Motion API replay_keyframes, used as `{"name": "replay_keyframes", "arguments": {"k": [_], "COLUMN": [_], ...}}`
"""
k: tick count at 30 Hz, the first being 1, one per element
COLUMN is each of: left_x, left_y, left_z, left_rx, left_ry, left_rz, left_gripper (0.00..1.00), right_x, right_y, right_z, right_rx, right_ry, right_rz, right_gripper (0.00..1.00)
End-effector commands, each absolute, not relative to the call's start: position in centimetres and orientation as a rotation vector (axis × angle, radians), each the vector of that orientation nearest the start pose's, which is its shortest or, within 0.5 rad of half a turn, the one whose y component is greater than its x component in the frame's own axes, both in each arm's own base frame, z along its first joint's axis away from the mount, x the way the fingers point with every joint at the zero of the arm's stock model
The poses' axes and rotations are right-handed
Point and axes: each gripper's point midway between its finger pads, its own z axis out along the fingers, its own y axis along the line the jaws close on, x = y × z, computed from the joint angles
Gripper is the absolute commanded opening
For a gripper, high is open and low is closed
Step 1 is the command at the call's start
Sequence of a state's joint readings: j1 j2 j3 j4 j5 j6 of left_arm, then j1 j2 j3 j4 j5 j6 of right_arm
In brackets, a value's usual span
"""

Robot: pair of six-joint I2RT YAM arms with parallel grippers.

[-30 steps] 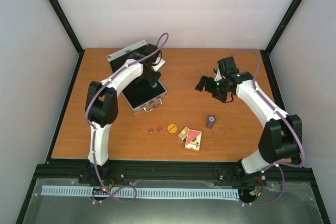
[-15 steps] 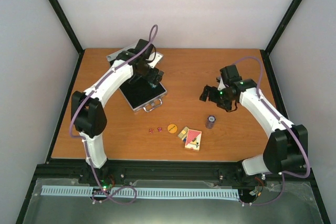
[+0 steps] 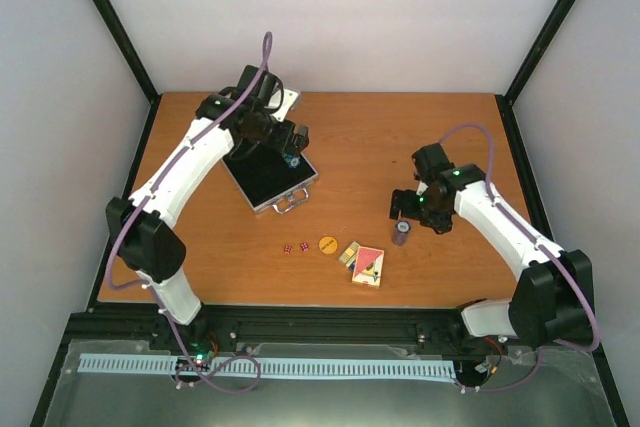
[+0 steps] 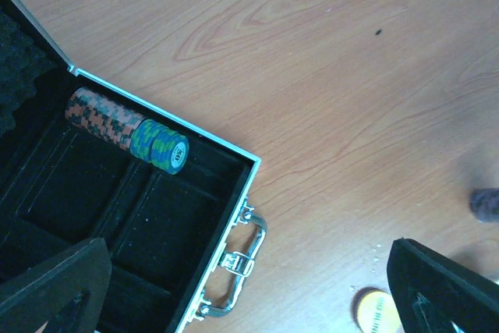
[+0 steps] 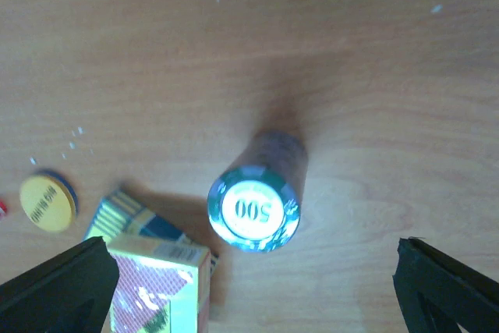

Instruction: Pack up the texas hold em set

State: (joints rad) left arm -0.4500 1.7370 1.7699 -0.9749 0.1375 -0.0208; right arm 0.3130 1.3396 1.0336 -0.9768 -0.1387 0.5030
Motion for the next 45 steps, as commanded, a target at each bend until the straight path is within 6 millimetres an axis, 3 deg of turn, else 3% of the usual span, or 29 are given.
{"name": "replay_keyframes", "arguments": {"k": [1, 7, 10, 19, 32, 39, 45], "left_x": [37.3, 35.5, 34.6, 32.7, 32.3, 31.9, 31.5], "left_y": [-21.9, -20.7, -20.4, -18.9, -18.2, -17.8, -17.6], "left_z": [28.0, 29.2, 29.2, 29.9, 29.4, 30.2, 30.5], "left_rx": [0.573, 0.55, 0.54, 0.521, 0.505, 0.5, 0.498], "left_ry": [2.414, 2.409, 2.411, 2.393, 2.405, 2.39, 2.387], "left_rz": [-0.452, -0.441, -0.453, -0.423, -0.392, -0.383, -0.382], "left_gripper": [1.0, 1.0, 1.0, 1.0, 1.0, 1.0, 1.0], "right_x": [23.8, 24.0, 24.2, 24.6, 25.5, 26.0, 26.1], "right_y": [11.3, 11.6, 10.9, 11.7, 12.7, 12.9, 12.7], "right_z": [10.9, 10.2, 9.8, 7.6, 6.1, 5.4, 5.9], "right_rx": [0.147, 0.141, 0.141, 0.082, 0.052, 0.051, 0.072], "right_ry": [2.954, 2.964, 2.963, 3.016, 3.049, 3.061, 3.049], "right_rz": [0.239, 0.209, 0.141, 0.15, 0.181, 0.173, 0.156], "right_gripper": [0.97, 0.75, 0.69, 0.65, 0.61, 0.46, 0.05]}}
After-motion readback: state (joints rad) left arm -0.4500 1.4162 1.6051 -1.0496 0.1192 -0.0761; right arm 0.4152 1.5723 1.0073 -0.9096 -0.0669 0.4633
